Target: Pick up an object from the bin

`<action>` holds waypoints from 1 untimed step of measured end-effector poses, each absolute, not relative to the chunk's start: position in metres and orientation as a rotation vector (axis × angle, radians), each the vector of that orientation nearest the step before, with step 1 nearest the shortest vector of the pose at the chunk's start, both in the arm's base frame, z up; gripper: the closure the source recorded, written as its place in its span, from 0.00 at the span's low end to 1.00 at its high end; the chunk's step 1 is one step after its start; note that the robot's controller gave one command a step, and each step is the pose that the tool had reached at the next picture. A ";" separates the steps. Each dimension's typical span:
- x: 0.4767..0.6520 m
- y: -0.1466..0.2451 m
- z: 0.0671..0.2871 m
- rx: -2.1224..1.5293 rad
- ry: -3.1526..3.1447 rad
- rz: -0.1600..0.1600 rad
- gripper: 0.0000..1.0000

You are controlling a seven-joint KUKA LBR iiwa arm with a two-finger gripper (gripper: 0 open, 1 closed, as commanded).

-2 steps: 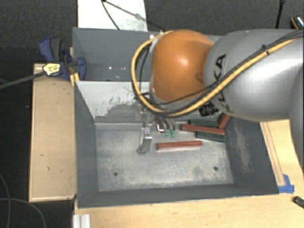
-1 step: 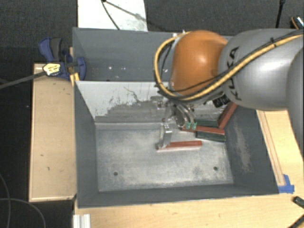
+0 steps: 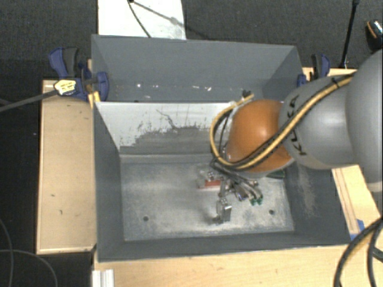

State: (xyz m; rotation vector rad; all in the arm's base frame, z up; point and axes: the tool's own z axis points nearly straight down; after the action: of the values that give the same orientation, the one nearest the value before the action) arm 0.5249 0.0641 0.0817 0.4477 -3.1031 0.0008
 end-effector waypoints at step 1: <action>0.558 0.026 0.070 0.500 -3.107 0.003 0.00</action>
Offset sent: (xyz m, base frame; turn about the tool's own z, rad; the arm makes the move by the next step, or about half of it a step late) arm 0.0305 -0.0346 -0.0117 -0.0376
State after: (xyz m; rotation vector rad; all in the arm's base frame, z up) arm 0.5575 0.0261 0.0698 0.4999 -3.1068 0.0028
